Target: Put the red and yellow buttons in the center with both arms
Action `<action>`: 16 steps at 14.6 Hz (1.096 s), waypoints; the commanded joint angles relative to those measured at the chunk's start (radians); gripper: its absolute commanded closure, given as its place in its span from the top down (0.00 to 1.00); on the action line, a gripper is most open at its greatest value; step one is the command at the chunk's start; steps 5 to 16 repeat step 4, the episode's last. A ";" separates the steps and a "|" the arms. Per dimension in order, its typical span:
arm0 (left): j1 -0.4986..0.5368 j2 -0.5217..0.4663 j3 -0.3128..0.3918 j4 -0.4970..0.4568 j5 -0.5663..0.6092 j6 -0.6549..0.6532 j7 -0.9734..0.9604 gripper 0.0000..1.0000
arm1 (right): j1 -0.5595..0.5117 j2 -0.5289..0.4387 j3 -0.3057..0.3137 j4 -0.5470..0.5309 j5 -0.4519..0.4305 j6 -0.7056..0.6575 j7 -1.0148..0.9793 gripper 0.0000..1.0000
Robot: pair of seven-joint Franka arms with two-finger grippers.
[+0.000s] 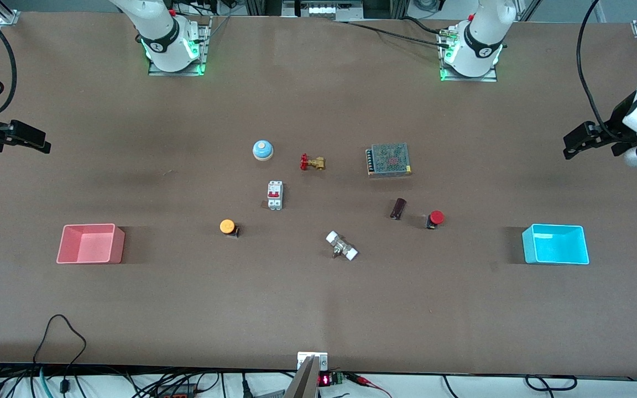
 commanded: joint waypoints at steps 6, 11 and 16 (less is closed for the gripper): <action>0.020 -0.043 0.016 -0.005 -0.030 -0.037 0.057 1.00 | -0.004 -0.034 0.009 -0.029 -0.014 -0.008 -0.006 1.00; 0.020 -0.043 0.016 -0.005 -0.030 -0.037 0.057 1.00 | -0.004 -0.034 0.009 -0.029 -0.014 -0.008 -0.006 1.00; 0.020 -0.043 0.016 -0.005 -0.030 -0.037 0.057 1.00 | -0.004 -0.034 0.009 -0.029 -0.014 -0.008 -0.006 1.00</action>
